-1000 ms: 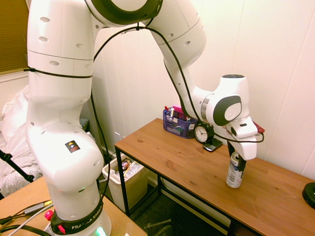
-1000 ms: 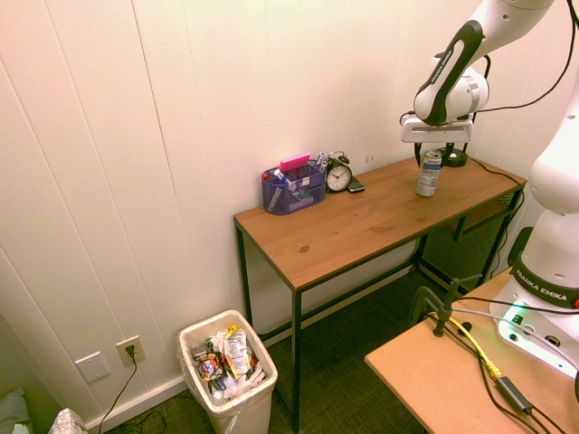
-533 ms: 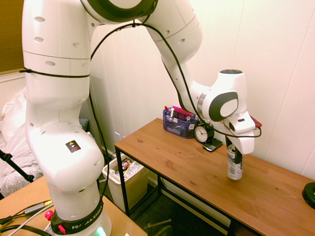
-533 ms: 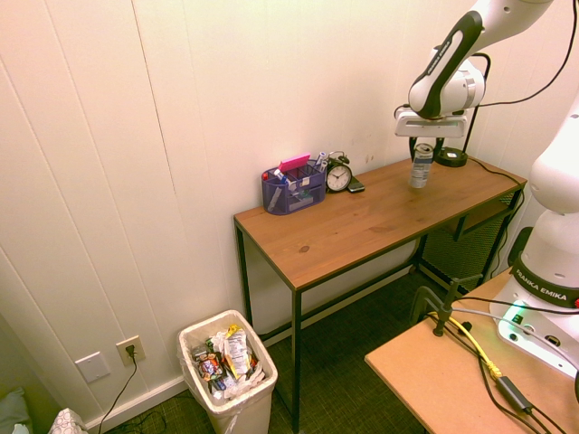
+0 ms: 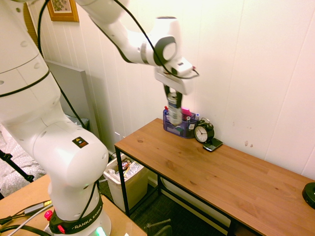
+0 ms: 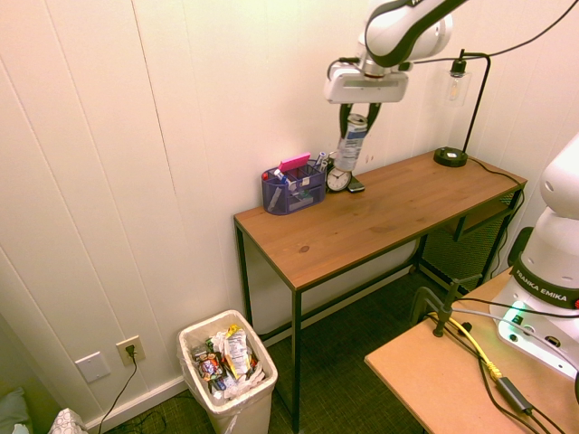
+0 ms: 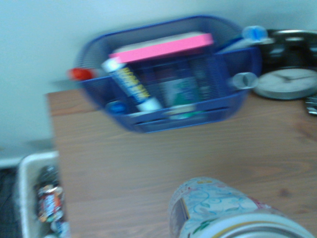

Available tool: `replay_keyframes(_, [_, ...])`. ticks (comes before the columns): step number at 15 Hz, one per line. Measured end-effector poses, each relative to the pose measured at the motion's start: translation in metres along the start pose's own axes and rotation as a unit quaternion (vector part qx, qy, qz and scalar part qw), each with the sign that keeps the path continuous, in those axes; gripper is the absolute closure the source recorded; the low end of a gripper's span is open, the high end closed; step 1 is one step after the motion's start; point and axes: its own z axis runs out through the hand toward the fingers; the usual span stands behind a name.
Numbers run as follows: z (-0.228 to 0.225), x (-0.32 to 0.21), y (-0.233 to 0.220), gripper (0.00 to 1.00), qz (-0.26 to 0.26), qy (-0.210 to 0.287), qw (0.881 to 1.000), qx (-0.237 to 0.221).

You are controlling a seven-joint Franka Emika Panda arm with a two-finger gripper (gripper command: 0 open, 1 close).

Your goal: Throw the can in the trash bin

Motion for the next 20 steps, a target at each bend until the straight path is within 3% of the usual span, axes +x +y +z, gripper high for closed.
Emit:
replay_keyframes(4, [-0.015, -0.118, -0.096, 1.00, -0.070, -0.013, 0.997, -0.004])
replay_keyframes(8, [0.042, -0.202, -0.157, 1.00, -0.109, -0.028, 0.992, -0.055])
replay_keyframes(9, [0.060, -0.216, -0.170, 0.00, -0.114, -0.034, 0.991, -0.068])
replay_keyframes(13, [0.107, -0.235, -0.211, 0.00, -0.113, -0.055, 0.987, -0.100])
replay_keyframes(20, [0.100, -0.226, -0.225, 0.00, -0.100, -0.065, 0.988, -0.099])
